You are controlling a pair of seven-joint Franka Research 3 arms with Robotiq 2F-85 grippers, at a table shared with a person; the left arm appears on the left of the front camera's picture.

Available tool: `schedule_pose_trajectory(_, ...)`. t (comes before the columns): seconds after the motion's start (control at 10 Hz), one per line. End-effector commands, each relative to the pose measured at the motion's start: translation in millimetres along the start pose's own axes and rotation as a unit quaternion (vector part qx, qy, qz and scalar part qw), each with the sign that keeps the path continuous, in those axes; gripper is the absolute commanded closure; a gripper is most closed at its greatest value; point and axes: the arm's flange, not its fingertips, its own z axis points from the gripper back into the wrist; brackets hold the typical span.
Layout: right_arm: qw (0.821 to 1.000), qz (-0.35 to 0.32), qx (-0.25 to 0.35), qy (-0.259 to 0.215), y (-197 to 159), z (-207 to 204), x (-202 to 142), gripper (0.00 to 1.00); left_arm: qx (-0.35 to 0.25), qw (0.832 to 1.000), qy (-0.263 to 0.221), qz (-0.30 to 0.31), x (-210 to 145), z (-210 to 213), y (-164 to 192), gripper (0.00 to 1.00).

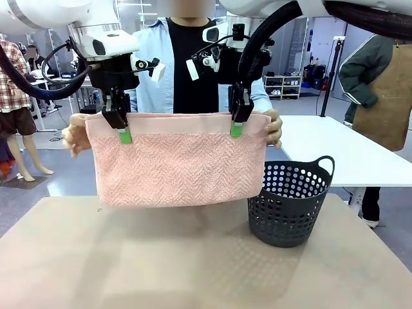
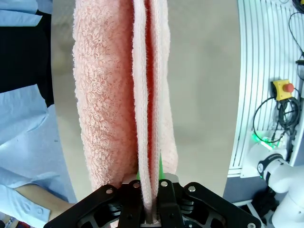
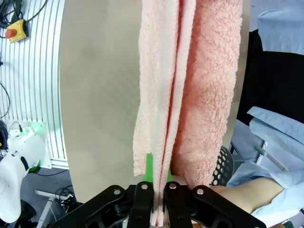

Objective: Fold the towel.
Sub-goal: Release the end of the 100 cm Hotel Towel you were holding.

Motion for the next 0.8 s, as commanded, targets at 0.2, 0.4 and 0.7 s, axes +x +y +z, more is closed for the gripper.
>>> schedule_pose_trajectory(0.2, 1.000, 0.000, -0.001, 0.000, 0.4, 0.7, -0.3, 1.00, 0.002, 1.000, -0.001, 0.001, -0.7, 1.6, -0.4, 1.00)
schedule_pose_trajectory(0.4, 1.000, 0.000, -0.001, 0.000, 0.4, 0.7, -0.3, 1.00, 0.002, 1.000, -0.001, 0.001, -0.7, 1.6, -0.4, 1.00)
schedule_pose_trajectory(0.7, 1.000, 0.000, -0.001, 0.000, 0.4, 0.7, -0.3, 1.00, 0.002, 1.000, -0.001, 0.001, -0.7, 1.6, -0.4, 1.00)
